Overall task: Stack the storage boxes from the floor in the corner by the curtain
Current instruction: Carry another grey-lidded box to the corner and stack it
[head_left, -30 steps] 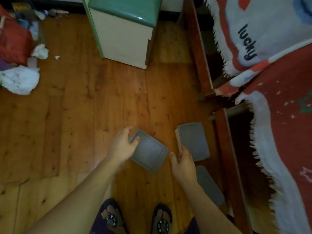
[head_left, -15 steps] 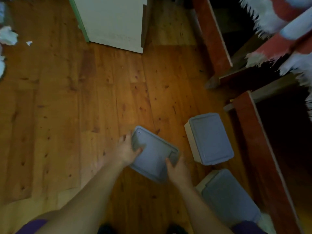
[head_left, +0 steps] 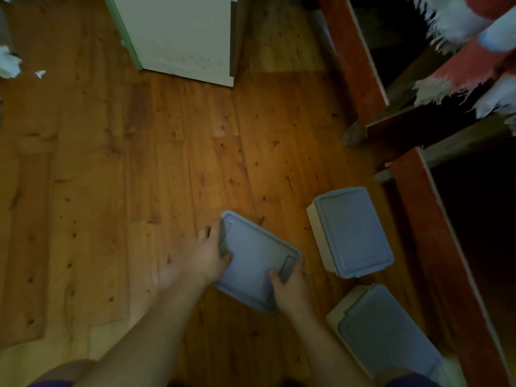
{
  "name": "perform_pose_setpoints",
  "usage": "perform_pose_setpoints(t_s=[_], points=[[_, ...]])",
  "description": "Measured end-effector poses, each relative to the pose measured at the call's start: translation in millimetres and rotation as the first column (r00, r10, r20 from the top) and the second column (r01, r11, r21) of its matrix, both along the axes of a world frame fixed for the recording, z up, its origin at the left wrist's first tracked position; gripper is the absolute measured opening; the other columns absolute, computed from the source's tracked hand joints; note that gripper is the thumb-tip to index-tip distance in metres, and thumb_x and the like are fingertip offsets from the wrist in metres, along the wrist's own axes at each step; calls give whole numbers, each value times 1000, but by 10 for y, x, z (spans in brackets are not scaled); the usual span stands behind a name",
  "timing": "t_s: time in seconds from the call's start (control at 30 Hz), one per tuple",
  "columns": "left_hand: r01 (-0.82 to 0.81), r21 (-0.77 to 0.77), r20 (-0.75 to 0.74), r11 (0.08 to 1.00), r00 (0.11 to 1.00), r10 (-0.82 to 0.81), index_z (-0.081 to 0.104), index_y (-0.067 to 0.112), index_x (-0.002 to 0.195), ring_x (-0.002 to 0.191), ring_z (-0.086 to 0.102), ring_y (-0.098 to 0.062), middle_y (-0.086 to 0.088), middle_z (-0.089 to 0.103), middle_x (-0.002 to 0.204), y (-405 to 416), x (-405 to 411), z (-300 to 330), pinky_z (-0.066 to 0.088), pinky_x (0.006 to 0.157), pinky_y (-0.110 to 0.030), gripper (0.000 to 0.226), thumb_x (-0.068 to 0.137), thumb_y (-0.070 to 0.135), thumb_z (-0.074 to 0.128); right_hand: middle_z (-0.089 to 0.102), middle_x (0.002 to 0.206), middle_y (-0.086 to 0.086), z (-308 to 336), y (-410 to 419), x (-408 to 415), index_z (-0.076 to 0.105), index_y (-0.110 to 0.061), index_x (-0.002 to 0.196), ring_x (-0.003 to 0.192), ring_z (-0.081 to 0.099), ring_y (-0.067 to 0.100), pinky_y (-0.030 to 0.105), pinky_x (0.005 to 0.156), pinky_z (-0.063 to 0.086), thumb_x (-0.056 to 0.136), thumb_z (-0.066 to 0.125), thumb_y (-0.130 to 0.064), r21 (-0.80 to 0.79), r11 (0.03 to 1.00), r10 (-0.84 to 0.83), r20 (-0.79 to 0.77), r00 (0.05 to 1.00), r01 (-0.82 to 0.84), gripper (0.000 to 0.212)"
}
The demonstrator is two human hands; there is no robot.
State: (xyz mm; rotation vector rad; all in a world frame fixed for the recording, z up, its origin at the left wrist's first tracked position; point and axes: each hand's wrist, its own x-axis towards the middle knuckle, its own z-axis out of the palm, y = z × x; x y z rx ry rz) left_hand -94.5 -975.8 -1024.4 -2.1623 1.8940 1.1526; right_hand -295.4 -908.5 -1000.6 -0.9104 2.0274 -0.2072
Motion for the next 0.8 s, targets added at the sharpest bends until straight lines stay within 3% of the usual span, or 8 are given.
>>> perform_pose_setpoints(t_s=[0.2,0.43,0.63,0.8], points=[[-38,-72,-15,997,999,37,14,31,152,120,43,-33,-7,39,137,74,-74,679,47,93,-45,86,83,43,64,40,151,14,669,49,-90,0,-17,159,132,44,30,39,106,42,94,59,-49,-49,998,43,-38,998,-44,93],[-116,-106,-87,988,990,107,15,33,152,120,42,-28,-3,39,131,142,-47,2095,43,97,-42,89,81,49,64,36,153,13,2149,6,-182,9,-18,158,130,46,31,40,102,44,94,60,-46,-134,989,62,-64,996,-70,86],[-146,-210,-87,967,988,130,22,31,150,116,44,-25,-3,42,123,138,-126,3534,43,93,-39,85,81,57,64,39,147,8,3564,-59,-301,14,-28,156,118,55,31,39,83,51,95,55,-49,-197,979,31,-115,993,-54,76],[-228,-293,-128,929,972,198,30,31,147,120,46,-25,-4,46,126,113,-254,4777,44,95,-38,83,78,57,68,43,141,1,4742,-87,-448,18,-36,154,102,52,16,31,73,47,94,53,-56,-297,955,-28,-115,993,-8,73]])
